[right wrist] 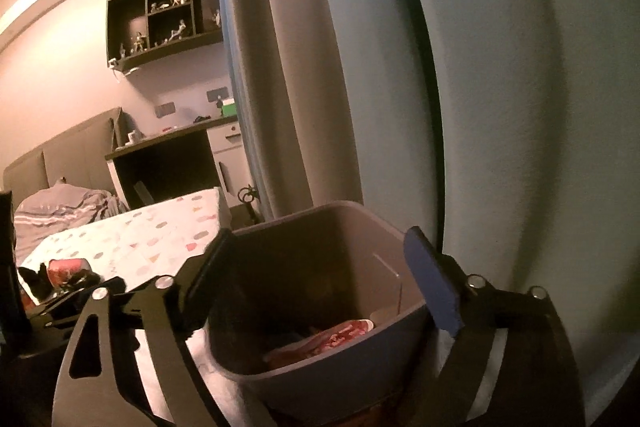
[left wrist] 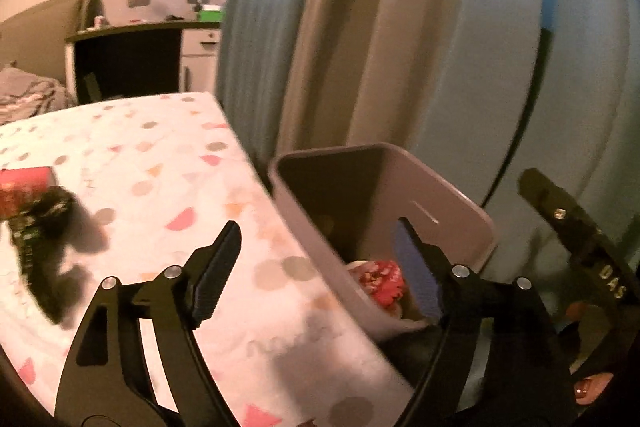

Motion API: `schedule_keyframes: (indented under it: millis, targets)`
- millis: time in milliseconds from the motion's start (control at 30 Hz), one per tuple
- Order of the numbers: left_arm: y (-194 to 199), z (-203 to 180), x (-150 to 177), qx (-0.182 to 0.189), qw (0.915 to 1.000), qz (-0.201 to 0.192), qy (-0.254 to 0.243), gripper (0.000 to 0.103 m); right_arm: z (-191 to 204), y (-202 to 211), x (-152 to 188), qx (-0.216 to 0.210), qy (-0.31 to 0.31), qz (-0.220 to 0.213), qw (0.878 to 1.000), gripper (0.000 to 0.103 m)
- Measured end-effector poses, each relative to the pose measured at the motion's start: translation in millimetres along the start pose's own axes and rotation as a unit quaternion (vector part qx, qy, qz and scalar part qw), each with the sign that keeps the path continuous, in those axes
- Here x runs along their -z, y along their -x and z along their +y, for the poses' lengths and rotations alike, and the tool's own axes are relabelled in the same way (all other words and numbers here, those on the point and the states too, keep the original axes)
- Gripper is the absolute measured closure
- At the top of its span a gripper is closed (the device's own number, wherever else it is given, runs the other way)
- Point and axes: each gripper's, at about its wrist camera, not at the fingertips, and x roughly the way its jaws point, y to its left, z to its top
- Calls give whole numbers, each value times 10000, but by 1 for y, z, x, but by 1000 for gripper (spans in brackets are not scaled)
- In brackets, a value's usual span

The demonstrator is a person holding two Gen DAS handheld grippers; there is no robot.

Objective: Collect trash
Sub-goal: 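Move both tools back over the remaining trash on the table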

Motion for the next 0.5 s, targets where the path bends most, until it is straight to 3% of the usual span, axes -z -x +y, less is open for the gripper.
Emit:
schedule_keyframes:
  millis: [267, 500]
  targets:
    - [45, 32, 7, -838, 9961, -279, 89, 18, 20, 10, 6, -287, 34, 79, 9995, 14]
    - [83, 79, 14, -1507, 9871, -413, 337, 16, 46, 14, 10, -561, 70, 219, 9982, 14]
